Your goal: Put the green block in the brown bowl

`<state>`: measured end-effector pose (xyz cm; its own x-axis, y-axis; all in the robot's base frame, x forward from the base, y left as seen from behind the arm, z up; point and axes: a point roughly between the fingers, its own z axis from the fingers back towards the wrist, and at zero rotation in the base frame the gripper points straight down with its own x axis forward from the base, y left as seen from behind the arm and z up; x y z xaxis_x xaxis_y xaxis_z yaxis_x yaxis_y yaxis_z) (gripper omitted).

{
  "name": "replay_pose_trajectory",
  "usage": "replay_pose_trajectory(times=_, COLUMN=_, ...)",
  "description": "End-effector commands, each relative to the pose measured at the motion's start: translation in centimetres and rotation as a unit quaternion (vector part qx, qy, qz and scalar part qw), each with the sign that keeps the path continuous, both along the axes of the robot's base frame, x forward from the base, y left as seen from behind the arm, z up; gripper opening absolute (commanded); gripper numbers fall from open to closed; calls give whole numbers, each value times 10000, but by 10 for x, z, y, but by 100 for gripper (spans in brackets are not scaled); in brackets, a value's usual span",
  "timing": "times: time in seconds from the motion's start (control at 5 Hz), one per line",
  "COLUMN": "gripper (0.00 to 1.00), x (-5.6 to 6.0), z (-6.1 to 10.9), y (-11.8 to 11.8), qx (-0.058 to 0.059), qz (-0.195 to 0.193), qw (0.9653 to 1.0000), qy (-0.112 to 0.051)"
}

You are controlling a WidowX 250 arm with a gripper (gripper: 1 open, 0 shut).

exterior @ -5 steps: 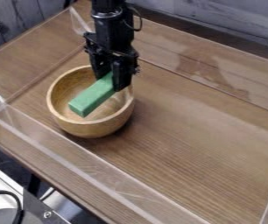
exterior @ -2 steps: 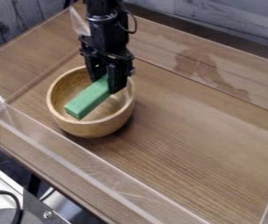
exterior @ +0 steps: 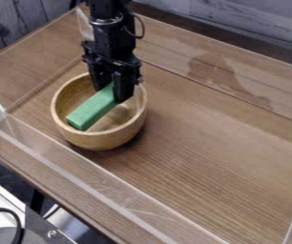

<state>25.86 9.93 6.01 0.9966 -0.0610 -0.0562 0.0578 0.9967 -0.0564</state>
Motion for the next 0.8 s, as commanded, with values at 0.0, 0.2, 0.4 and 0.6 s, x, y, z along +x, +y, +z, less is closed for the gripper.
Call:
replay_pose_trajectory(times=0.0, gripper=0, x=2, z=6, y=6, qx=74, qz=49, qw=9999, qy=-106)
replay_pose_trajectory(times=0.2, gripper=0, x=1, z=4, y=7, qx=71, qz=70, qw=9999, qy=-71)
replay_pose_trajectory(times=0.4, gripper=100, x=0, z=6, y=7, qx=78, qz=94, qw=9999, qy=-40)
replay_pose_trajectory(times=0.6, gripper=100, x=0, z=13, y=6, qx=60, qz=138, qw=9999, qy=-64)
